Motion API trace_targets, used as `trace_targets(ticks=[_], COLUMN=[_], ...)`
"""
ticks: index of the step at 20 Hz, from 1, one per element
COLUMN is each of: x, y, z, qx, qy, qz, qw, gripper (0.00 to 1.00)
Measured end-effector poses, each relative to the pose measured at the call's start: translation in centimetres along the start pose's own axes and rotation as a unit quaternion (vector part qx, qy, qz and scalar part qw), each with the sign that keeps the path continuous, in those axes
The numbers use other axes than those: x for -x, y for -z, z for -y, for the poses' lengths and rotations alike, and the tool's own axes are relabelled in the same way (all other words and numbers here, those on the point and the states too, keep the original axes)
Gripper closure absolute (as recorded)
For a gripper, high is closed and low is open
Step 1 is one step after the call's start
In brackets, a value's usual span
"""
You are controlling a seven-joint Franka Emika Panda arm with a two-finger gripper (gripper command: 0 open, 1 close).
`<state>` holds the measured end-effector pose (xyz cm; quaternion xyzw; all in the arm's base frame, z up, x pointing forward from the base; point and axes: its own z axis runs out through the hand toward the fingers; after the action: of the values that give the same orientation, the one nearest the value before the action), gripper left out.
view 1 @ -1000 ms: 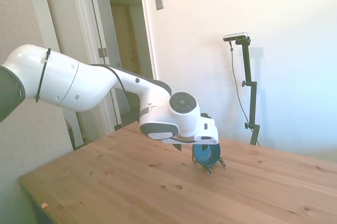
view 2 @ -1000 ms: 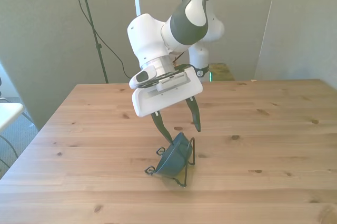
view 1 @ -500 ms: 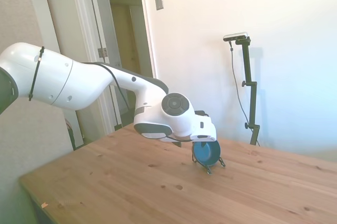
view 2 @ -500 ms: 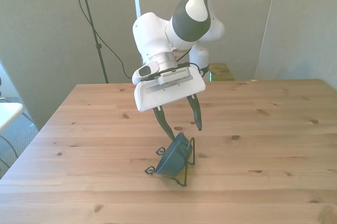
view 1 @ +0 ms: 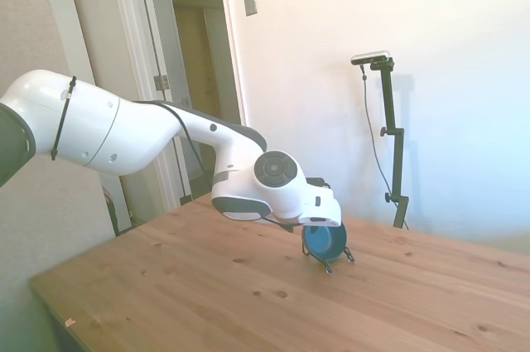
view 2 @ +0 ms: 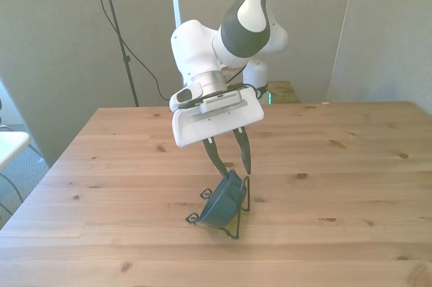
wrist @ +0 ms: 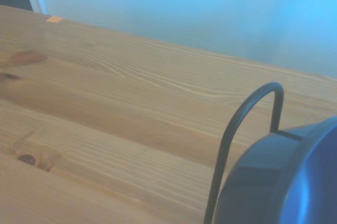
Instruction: Unload the bowl
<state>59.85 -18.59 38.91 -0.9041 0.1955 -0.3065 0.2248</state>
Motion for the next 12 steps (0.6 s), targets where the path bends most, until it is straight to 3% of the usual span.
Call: trace_targets(ticks=[12], x=[-1.0], y=[-1.1], z=[-0.7], qx=[-0.021], qy=[-0.031], qz=[0.025], qw=[0.999], gripper=[1.0])
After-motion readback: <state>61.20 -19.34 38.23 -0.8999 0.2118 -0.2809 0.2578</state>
